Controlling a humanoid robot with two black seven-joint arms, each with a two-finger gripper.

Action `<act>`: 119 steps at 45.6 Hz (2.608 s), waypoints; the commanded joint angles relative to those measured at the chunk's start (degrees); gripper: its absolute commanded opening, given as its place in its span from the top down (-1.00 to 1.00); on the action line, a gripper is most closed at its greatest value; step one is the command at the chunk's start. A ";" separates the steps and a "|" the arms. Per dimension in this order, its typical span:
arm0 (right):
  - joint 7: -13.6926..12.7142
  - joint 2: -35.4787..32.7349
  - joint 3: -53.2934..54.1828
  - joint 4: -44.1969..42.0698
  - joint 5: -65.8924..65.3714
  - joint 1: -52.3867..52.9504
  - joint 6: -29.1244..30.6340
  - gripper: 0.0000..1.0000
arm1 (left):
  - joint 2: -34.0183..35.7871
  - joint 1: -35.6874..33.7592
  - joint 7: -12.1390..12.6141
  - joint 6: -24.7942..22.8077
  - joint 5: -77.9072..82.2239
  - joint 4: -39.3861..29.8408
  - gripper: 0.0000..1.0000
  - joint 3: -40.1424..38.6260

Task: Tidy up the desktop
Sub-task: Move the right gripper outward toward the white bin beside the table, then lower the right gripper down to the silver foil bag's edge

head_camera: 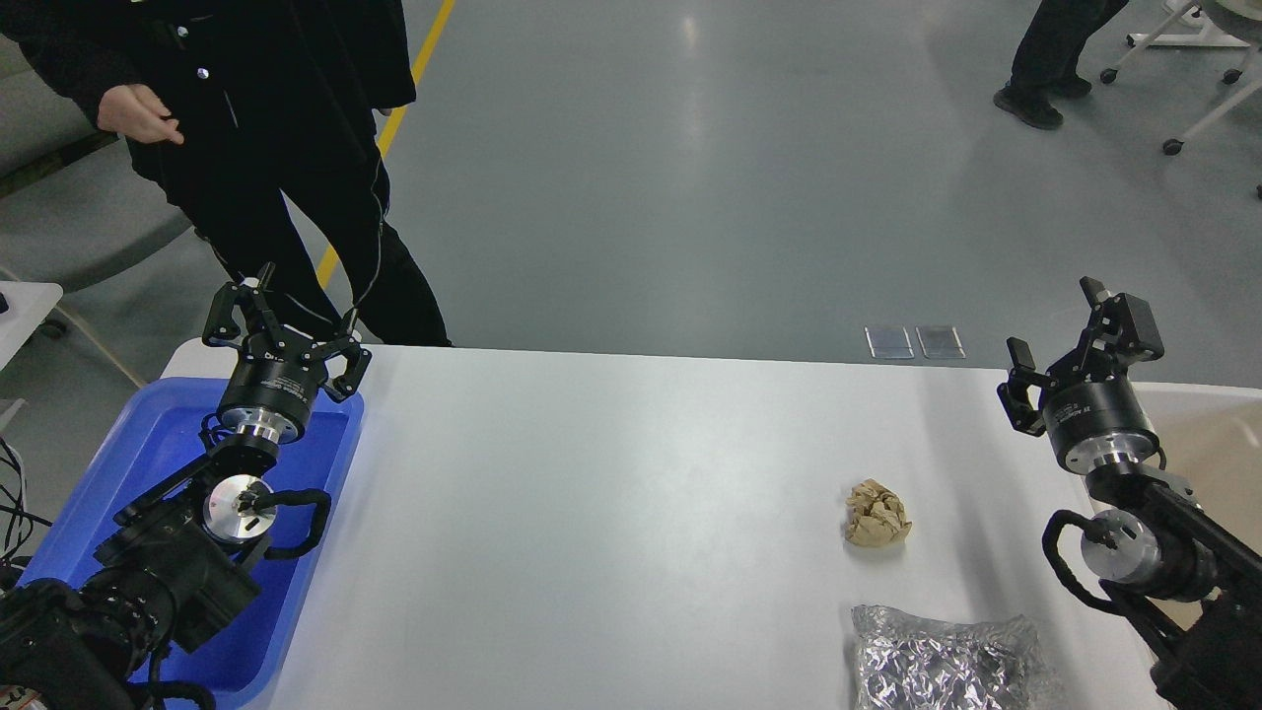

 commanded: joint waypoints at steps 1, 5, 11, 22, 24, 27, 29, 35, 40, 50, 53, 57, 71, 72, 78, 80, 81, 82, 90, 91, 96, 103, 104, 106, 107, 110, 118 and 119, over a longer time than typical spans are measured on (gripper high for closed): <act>0.00 -0.08 -0.10 -0.05 0.00 -0.28 -0.22 -1.00 | 0.00 0.05 -0.09 -0.01 -0.05 0.00 -1.00 0.00; 0.00 -0.17 -0.01 -0.05 0.00 -0.46 -0.14 -1.00 | 0.00 -0.04 -0.01 0.07 0.04 0.00 -1.00 0.00; 0.00 -0.17 -0.01 -0.05 -0.09 -0.46 -0.14 -1.00 | 0.00 -0.04 -0.09 0.08 0.04 0.00 -1.00 0.00; 0.09 -0.17 -0.01 1.09 -0.09 -1.07 0.13 -1.00 | 0.00 -0.04 -0.01 0.08 0.04 0.00 -1.00 0.00; 0.09 -0.43 -0.01 1.61 -0.17 -1.25 0.21 -1.00 | 0.00 -0.04 0.00 0.08 0.04 0.00 -1.00 0.00; 0.27 -1.74 -0.01 3.19 -0.18 -2.39 0.21 -1.00 | 0.00 -0.04 -0.09 0.08 0.04 0.00 -1.00 0.00; 0.27 -2.89 -0.10 4.25 -0.52 -3.27 0.39 -1.00 | 0.00 -0.04 -0.09 0.08 0.04 0.00 -1.00 0.00; -0.35 -4.47 -0.10 4.96 -1.49 -2.40 1.88 -1.00 | 0.00 -0.04 -0.01 0.08 0.04 0.00 -1.00 0.00; -2.89 -6.84 -0.89 5.04 -0.44 -1.07 2.76 -1.00 | 0.00 -0.04 -0.01 0.08 0.04 0.00 -1.00 0.00; -9.66 -11.94 -2.64 9.17 -0.61 -0.90 4.78 -1.00 | 0.00 -0.04 -0.09 0.08 0.04 0.00 -1.00 0.00; -9.75 -14.66 -4.83 10.93 -0.96 -0.72 7.59 -1.00 | 0.00 -0.04 -0.01 0.08 0.04 0.00 -1.00 0.00; -9.75 -18.61 -8.88 12.51 -1.40 -0.11 9.35 -1.00 | 0.00 -0.04 0.00 0.08 -0.05 0.00 -1.00 0.00; -9.75 -30.22 -28.12 16.38 -10.18 9.73 11.55 -1.00 | 0.00 -0.04 0.00 -0.01 0.04 0.00 -1.00 0.00; -9.75 -31.18 -29.35 17.25 -11.33 10.35 11.64 -1.00 | 0.00 -0.04 0.00 -0.01 0.04 0.00 -1.00 -0.09; -9.75 -36.81 -34.02 24.11 -17.66 12.81 13.13 -1.00 | 0.00 -0.04 0.00 -0.01 0.04 0.00 -1.00 -0.09; -9.75 -38.04 -34.46 25.60 -19.76 13.16 13.13 -1.00 | 0.00 -0.04 0.00 -0.01 0.04 0.00 -1.00 -0.09; -9.84 -38.48 -34.55 26.13 -20.82 13.25 13.13 -1.00 | 0.00 -0.04 0.00 -0.01 0.04 0.00 -1.00 -0.09; -9.84 -38.92 -34.64 26.49 -21.70 13.25 13.22 -1.00 | 0.00 -0.04 0.00 -0.01 0.04 0.00 -1.00 -0.09; -11.94 -41.38 -34.90 29.56 -27.15 12.46 14.80 -1.00 | 0.00 -0.04 0.00 -0.01 0.04 0.00 -1.00 -0.09; -12.82 -41.65 -34.82 29.83 -27.42 12.46 15.15 -1.00 | 0.00 -0.04 0.00 -0.01 0.04 0.00 -1.00 -0.09; -18.54 -43.40 -35.69 30.62 -30.40 12.20 17.52 -1.00 | 0.00 -0.04 0.00 -0.01 0.04 0.00 -1.00 -0.09; -18.72 -46.39 -39.64 32.11 -40.85 12.20 18.93 -1.00 | 0.00 -0.04 0.00 -0.10 0.04 0.00 -1.00 -0.09; -18.72 -46.74 -40.17 32.20 -42.70 12.20 18.94 -1.00 | 0.00 -0.04 0.00 -0.10 0.04 0.00 -1.00 -0.09; -18.72 -46.84 -41.40 32.29 -45.95 12.11 18.94 -1.00 | 0.00 -0.04 0.00 -0.10 0.04 0.00 -1.00 -0.09; -18.72 -46.84 -41.93 32.29 -47.53 12.11 18.94 -1.00 | 0.00 -0.04 0.00 -0.10 0.04 0.00 -1.00 -0.09; -18.46 -46.84 -43.25 32.38 -53.06 11.93 18.58 -1.00 | 0.00 -0.04 0.00 -0.10 0.04 0.00 -1.00 -0.09; -18.37 -45.26 -45.89 32.29 -63.63 9.48 15.78 -1.00 | 0.00 -0.04 0.00 -0.10 0.04 0.00 -1.00 -0.09; -18.37 -44.82 -46.15 32.20 -64.15 8.95 14.64 -1.00 | 0.00 -0.04 0.00 -0.10 0.04 0.00 -1.00 -0.09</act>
